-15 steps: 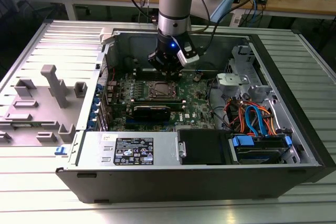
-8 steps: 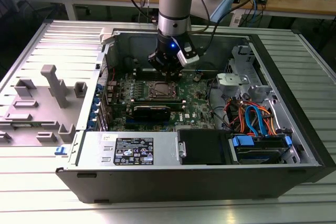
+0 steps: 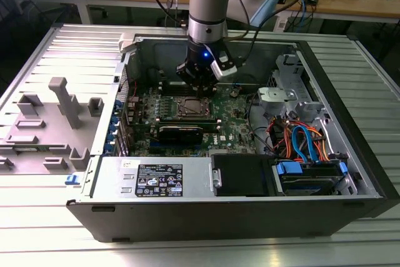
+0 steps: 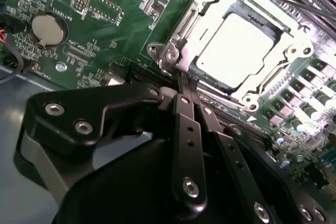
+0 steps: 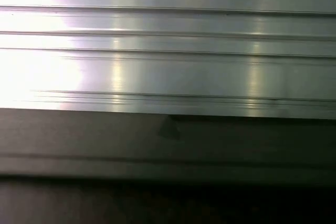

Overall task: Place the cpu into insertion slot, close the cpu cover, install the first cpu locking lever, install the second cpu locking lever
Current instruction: 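Install the first cpu locking lever, then install the second cpu locking lever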

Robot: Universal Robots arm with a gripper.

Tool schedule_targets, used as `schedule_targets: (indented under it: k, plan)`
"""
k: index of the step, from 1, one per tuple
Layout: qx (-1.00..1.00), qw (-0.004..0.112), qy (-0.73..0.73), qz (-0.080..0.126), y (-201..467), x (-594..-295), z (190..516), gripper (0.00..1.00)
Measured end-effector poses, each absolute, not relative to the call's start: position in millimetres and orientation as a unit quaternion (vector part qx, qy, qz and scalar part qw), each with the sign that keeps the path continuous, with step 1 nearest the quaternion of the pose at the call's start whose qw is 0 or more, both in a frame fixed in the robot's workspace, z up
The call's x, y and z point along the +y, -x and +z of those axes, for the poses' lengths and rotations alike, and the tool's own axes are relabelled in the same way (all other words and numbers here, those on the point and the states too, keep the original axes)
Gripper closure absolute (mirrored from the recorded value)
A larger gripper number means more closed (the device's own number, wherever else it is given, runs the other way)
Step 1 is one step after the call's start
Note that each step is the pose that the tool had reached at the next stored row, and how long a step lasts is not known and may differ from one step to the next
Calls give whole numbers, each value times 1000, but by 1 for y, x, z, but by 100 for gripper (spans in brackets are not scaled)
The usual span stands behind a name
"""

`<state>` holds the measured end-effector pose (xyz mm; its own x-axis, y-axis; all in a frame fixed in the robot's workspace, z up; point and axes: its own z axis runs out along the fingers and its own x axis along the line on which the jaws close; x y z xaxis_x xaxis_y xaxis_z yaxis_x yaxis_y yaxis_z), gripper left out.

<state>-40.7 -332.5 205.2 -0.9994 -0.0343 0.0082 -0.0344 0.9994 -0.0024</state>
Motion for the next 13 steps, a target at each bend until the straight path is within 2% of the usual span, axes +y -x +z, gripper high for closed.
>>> schedule_targets:
  k: [13]
  plan:
    - [-1000,4,-17,1,41,-335,208,89]
